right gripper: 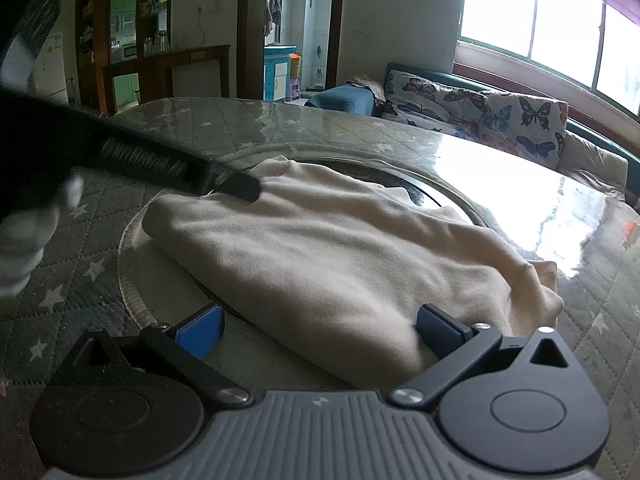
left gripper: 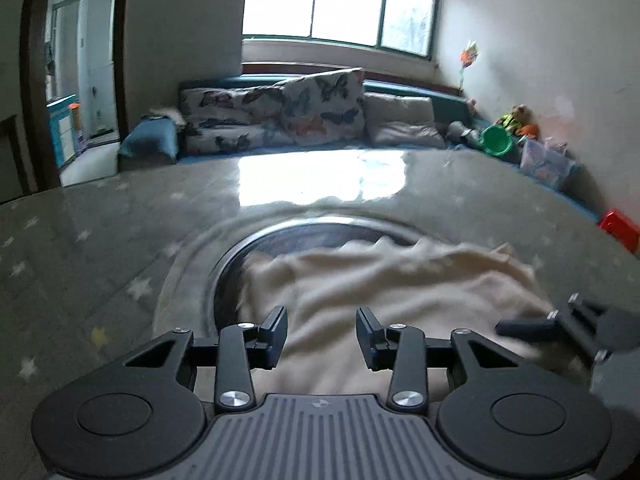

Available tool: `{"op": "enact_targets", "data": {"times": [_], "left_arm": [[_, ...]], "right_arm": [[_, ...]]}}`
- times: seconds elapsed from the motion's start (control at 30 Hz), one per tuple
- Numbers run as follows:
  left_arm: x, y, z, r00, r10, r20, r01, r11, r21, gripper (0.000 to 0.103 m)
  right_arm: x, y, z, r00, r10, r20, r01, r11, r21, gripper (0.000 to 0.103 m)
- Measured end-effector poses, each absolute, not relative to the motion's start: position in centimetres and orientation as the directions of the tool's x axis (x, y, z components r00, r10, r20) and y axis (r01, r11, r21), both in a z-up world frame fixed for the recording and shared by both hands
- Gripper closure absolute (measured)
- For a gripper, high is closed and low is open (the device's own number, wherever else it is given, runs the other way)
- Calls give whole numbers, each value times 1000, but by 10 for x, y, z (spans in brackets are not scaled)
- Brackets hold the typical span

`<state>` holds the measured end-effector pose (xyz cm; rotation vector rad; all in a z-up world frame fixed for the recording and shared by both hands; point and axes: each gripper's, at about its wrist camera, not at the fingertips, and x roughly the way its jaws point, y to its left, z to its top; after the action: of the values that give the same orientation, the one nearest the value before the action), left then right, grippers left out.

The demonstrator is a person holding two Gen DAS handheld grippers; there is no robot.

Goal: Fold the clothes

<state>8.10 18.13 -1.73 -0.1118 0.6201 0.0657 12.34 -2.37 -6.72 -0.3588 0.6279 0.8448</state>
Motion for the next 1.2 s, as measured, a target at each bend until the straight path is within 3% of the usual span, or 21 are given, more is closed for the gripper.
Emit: {"op": "enact_targets", "data": {"times": [0.2,0.4,0.63,0.8,0.93,1.07,1.2], "left_arm": [[119,180,-26,792,-2,-610,-64,994,-87,61],[140,207,-40,755,40,-654,-141,985,-102,54],[145,200,-27,779,15,-627,-117,986,-121,54],[160,192,-38,771,48,-635,-111,992,-60,53],[165,190,-40,775,65,-629,-114,993,-38,41],[145,188,-25,819,110,-563,-138,990,-7,3],[116,192,-13,852,74,-518,-100,995,-22,0]], "right_arm": [[120,-21,-67,501,579,-643,-782,621,-50,0],[119,-21,-67,501,579,-643,-782,622,-49,0],[119,-22,-68,501,579,-644,-782,622,-49,0],[118,-22,-67,501,579,-644,-782,622,-49,0],[117,-22,-67,501,578,-644,-781,622,-49,0],[117,-22,-66,501,578,-644,-781,622,-48,0],[117,-22,-66,500,578,-644,-781,623,-48,0]]}}
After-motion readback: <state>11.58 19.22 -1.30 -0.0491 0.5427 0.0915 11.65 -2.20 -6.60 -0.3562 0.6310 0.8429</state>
